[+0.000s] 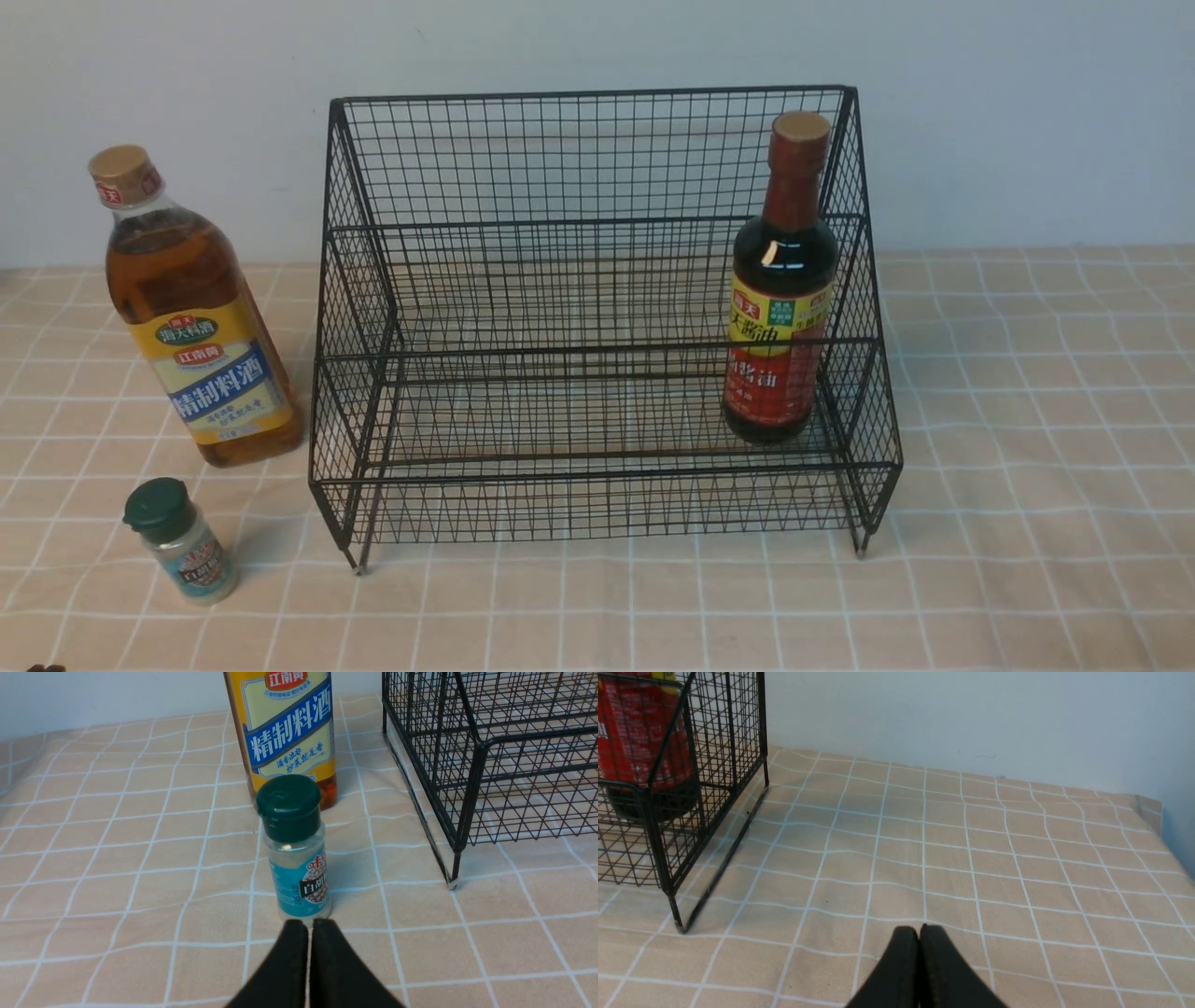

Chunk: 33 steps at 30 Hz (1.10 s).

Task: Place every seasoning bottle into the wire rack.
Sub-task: Use the left arm to grab the condiment bottle closest to it

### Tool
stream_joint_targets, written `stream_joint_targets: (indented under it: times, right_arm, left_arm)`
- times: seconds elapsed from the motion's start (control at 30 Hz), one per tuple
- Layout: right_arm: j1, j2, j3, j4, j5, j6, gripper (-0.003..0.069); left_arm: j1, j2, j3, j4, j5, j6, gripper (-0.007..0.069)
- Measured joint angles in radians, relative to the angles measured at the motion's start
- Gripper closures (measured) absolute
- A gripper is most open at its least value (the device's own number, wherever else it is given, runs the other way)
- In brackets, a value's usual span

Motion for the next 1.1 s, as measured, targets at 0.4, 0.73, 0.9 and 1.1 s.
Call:
stream_joint_targets:
  times: [0.4,0.73,0.9,1.1]
  right_arm:
    - [0.000,0.000,0.000,0.001,0.000,0.000,0.0673]
    - [0.000,0.000,0.000,0.001,0.000,0.000,0.0673]
    - [0.000,0.000,0.000,0.001,0.000,0.000,0.0673]
    - [-0.001,0.000,0.000,0.001,0.000,0.000,0.0673]
  left_arm:
    - [0.000,0.000,0.004,-0.339,-0.436,-0.099,0.0631]
    - [0.000,0.113,-0.251,-0.487,-0.408,-0.085,0.0631]
    - [0.011,0.456,-0.474,-0.458,-0.016,-0.057,0.0631]
    - [0.019,0.918,-0.755,-0.244,0.455,-0.054,0.0631]
